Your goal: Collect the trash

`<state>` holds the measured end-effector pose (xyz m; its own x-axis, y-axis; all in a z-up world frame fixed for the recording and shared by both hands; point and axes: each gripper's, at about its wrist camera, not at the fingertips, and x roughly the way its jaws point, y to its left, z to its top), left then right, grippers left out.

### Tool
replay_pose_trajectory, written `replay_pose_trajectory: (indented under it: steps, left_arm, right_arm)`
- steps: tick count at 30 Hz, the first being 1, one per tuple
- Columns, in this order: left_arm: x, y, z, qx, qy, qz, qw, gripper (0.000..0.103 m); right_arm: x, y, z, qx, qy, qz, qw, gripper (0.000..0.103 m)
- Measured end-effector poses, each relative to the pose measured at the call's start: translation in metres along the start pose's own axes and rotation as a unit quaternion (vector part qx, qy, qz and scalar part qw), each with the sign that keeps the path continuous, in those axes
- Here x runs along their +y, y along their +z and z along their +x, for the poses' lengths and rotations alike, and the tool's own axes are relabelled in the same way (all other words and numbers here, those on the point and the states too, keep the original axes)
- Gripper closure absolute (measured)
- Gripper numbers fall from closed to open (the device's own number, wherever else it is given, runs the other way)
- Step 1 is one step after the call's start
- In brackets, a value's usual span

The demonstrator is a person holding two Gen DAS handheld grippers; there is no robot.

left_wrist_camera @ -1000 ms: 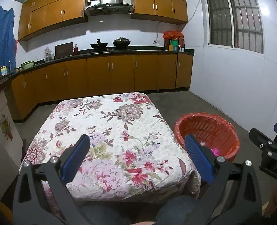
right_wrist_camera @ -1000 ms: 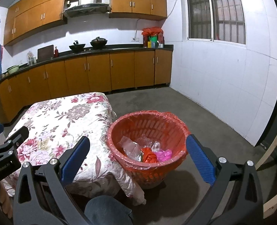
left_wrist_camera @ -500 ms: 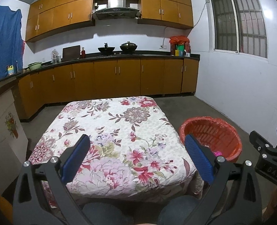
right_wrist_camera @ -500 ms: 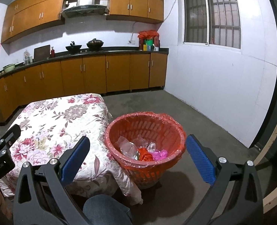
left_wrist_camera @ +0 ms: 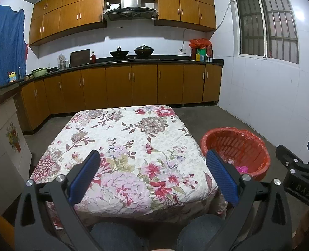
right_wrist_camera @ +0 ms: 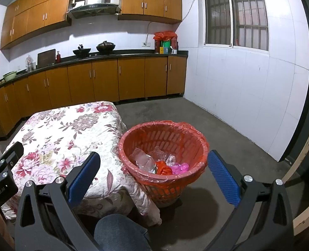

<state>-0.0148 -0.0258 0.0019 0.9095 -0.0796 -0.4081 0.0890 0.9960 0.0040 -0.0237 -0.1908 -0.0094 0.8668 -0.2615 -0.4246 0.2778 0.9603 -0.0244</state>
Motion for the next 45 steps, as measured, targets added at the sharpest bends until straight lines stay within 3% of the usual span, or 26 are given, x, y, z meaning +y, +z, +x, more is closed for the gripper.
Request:
replay_pose_trajectory:
  steps: [45]
  left_arm:
    - [0.0065,0.0018,-0.0070,-0.011,0.015,-0.015,0.9997,0.004]
  right_arm:
    - [0.0034,-0.0027,-0.0003,0.005,0.006,0.001,1.000,0.002]
